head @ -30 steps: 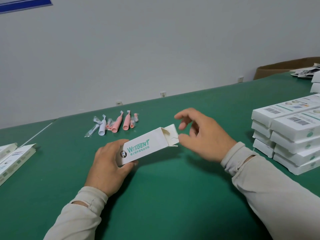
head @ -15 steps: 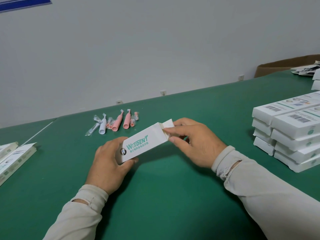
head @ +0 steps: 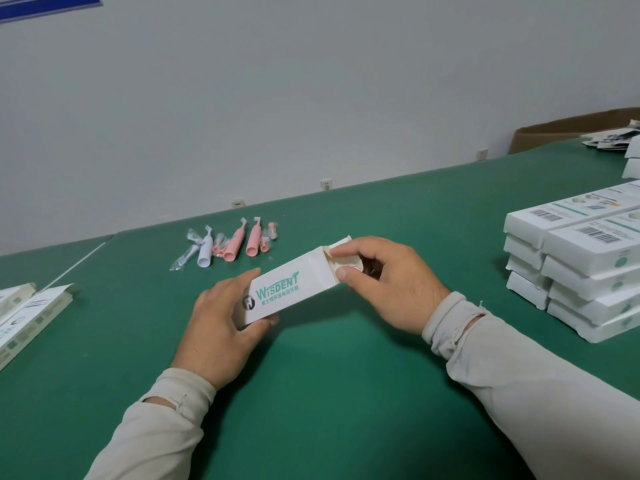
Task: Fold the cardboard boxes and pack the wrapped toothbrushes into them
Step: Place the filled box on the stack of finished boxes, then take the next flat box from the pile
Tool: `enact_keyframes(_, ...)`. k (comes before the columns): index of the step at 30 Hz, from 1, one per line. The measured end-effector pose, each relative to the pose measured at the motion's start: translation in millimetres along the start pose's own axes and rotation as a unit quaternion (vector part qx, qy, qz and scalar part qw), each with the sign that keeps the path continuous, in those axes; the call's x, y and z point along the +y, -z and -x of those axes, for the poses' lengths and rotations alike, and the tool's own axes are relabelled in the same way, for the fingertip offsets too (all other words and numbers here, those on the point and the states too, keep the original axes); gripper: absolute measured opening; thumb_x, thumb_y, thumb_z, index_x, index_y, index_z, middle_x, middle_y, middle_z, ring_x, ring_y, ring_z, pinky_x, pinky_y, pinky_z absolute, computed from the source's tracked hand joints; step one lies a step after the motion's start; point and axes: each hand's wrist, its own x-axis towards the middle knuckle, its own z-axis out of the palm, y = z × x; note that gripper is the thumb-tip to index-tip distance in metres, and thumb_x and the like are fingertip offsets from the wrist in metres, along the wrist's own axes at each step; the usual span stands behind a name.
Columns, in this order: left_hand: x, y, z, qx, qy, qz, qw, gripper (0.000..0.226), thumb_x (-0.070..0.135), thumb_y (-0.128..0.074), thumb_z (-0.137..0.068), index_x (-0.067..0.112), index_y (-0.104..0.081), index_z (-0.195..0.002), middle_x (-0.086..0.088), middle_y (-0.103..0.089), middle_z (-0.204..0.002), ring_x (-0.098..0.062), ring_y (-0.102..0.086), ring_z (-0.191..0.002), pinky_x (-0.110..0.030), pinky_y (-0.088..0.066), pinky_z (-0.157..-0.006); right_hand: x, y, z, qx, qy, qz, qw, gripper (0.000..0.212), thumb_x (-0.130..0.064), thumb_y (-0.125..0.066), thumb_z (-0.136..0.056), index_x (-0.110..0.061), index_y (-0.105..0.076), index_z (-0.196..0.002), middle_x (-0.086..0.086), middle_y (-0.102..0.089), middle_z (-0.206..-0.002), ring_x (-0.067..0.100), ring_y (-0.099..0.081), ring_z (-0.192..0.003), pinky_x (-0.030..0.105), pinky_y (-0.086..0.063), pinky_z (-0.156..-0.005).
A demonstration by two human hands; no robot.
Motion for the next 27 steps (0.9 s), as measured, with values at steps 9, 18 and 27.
enact_keyframes(9, 0.6, -2.3, -0.6, -0.007, -0.008, 0.009, 1.000, 0.077, 0.025, -0.077, -0.085, 0.028, -0.039, -0.151, 0.014, -0.052, -0.113, -0.016, -0.043, -0.108, -0.028, -0.030, -0.096, -7.1, -2.7, 1.7, 0.027, 0.072, 0.056, 0.995, 0.038, -0.018, -0.061, -0.095, -0.029, -0.062, -0.132, -0.011, -0.060, -0.107, 0.000, -0.054, -0.093, 0.006, -0.041, -0.077)
enact_keyframes(18, -2.8, -1.2, -1.6, 0.002, -0.012, -0.003, 1.000, 0.069, 0.025, -0.079, -0.083, 0.026, -0.049, -0.145, 0.009, -0.056, -0.129, -0.021, -0.046, -0.119, -0.028, -0.029, -0.101, -8.9, -10.1, -3.2, 0.077, -0.098, -0.204, 0.971, 0.022, -0.013, -0.065, -0.095, -0.013, -0.070, -0.117, -0.004, -0.073, -0.089, 0.007, -0.069, -0.071, 0.024, -0.056, -0.063)
enact_keyframes(27, -3.0, -1.5, -1.7, 0.020, -0.022, -0.023, 0.999, 0.066, 0.026, -0.082, -0.080, 0.035, -0.052, -0.138, 0.017, -0.055, -0.120, -0.020, -0.047, -0.115, -0.028, -0.030, -0.095, -11.2, -15.9, -2.6, 0.075, -0.116, -0.207, 0.969, 0.012, -0.009, -0.077, -0.083, -0.018, -0.070, -0.086, -0.007, -0.068, -0.073, 0.019, -0.061, -0.066, 0.053, -0.058, -0.073)
